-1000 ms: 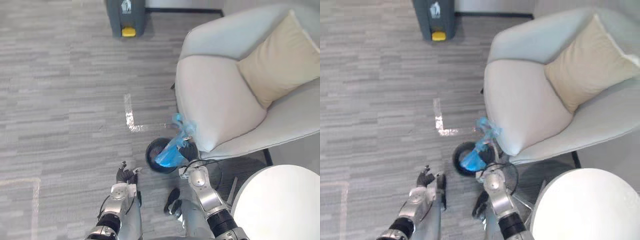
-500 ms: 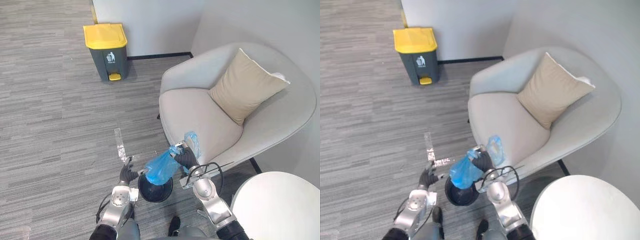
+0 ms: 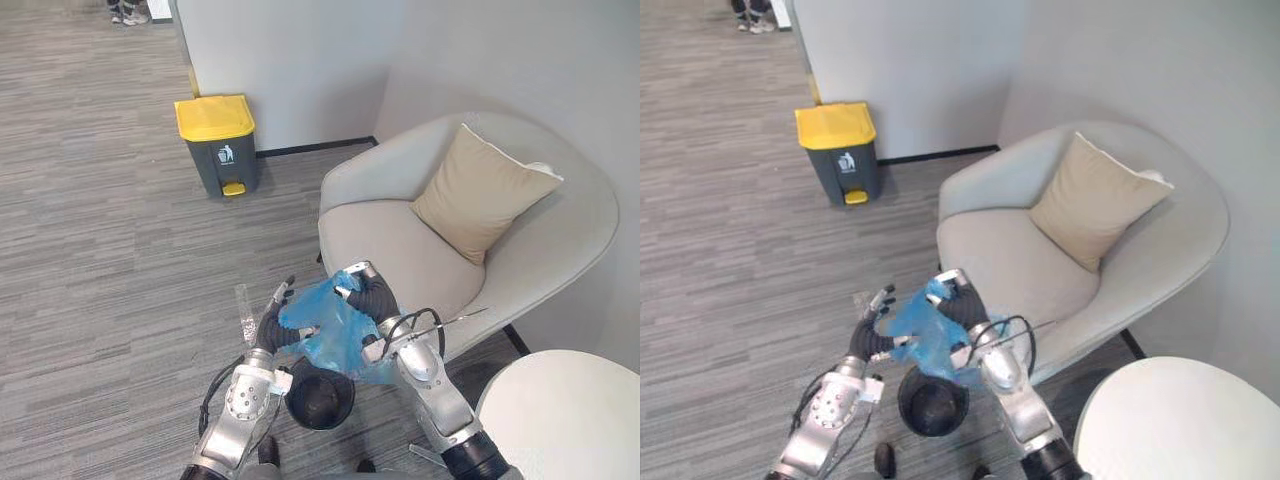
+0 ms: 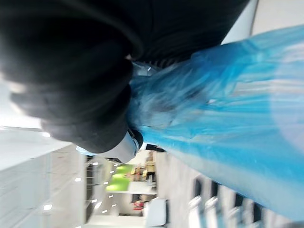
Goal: Gather rubbish on tea table into small bin, then transfer packed bag to large trash can.
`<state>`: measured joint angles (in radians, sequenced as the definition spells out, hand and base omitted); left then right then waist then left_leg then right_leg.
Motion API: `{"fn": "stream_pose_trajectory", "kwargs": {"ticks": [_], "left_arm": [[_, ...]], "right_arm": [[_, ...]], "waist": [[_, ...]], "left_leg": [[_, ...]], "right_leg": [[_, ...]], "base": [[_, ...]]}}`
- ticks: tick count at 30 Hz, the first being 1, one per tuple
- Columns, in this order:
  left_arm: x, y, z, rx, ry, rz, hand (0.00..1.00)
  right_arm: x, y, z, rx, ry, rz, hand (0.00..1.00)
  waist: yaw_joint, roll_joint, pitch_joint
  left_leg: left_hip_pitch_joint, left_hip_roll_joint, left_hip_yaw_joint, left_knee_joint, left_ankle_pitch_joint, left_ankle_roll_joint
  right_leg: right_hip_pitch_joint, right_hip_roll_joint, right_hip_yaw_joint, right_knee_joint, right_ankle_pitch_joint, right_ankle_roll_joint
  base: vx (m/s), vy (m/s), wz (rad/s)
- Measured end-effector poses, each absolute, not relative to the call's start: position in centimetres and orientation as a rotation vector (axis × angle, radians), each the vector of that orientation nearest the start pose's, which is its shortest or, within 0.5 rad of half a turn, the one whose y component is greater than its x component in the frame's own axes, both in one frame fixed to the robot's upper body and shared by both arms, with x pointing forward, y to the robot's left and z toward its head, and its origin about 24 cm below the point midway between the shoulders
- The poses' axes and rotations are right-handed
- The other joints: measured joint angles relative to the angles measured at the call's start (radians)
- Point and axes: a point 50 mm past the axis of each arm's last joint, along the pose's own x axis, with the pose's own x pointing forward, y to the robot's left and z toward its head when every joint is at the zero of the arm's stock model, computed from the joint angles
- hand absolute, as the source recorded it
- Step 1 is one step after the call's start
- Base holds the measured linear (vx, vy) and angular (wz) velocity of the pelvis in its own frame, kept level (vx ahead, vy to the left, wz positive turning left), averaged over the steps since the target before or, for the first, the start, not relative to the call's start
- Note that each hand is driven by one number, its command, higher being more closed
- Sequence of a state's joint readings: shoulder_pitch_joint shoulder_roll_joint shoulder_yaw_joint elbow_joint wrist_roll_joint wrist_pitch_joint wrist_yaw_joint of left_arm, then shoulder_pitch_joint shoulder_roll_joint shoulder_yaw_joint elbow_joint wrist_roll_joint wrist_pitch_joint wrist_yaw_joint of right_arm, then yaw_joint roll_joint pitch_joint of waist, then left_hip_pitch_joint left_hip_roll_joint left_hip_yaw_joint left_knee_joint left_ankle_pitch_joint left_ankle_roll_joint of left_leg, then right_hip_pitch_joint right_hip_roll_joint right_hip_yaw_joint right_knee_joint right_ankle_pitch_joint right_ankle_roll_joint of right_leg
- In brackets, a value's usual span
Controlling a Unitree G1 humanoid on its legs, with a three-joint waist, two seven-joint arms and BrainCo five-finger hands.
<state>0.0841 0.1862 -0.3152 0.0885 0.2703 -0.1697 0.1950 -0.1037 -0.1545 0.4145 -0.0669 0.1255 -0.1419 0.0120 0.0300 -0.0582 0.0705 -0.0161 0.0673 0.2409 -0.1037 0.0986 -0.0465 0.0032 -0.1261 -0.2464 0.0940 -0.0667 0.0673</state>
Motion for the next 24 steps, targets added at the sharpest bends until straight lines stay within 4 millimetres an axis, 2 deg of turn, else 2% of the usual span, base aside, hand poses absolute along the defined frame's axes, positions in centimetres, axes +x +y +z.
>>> {"fn": "stream_pose_trajectory", "kwargs": {"ticks": [3,6,9,20,24], "left_arm": [[22.9,11.9,1.7,0.487,-0.086,-0.178,0.0],[23.1,11.8,2.0,0.556,-0.114,-0.206,0.0],[23.2,11.9,2.1,0.583,-0.13,-0.216,0.0],[23.3,11.6,2.4,0.684,-0.177,-0.302,0.0],[23.2,11.4,2.3,0.686,-0.178,-0.343,0.0]], "right_arm": [[24.8,-6.6,8.4,-0.003,-0.252,0.507,1.0],[24.7,-6.6,8.3,0.013,-0.243,0.539,1.0],[24.6,-6.8,8.1,0.005,-0.232,0.565,1.0],[24.6,-6.1,8.5,0.002,-0.249,0.632,1.0],[24.6,-6.1,8.5,0.003,-0.248,0.64,1.0]], "waist": [[0.0,0.014,-0.012],[-0.009,0.043,-0.031],[-0.018,0.06,-0.043],[-0.025,0.037,-0.065],[-0.026,0.037,-0.066]], "left_leg": [[0.0,-0.004,0.0,-0.006,0.006,0.003],[0.0,-0.004,0.001,-0.007,0.009,0.001],[0.001,-0.002,0.005,-0.007,0.017,0.002],[-0.001,0.006,0.019,-0.007,0.028,-0.001],[-0.001,0.006,0.019,-0.007,0.03,-0.001]], "right_leg": [[-0.001,-0.001,0.006,-0.011,0.001,0.001],[-0.002,0.0,0.014,-0.015,0.003,0.003],[-0.001,0.003,0.02,-0.031,0.011,0.002],[-0.002,0.014,0.038,-0.054,0.028,-0.001],[-0.003,0.014,0.039,-0.053,0.028,-0.001]], "base": [[-0.08,0.025,0.01],[-0.05,0.024,-0.03],[-0.03,0.017,-0.06],[-0.01,0.003,-0.05],[0.0,0.0,0.0]]}}
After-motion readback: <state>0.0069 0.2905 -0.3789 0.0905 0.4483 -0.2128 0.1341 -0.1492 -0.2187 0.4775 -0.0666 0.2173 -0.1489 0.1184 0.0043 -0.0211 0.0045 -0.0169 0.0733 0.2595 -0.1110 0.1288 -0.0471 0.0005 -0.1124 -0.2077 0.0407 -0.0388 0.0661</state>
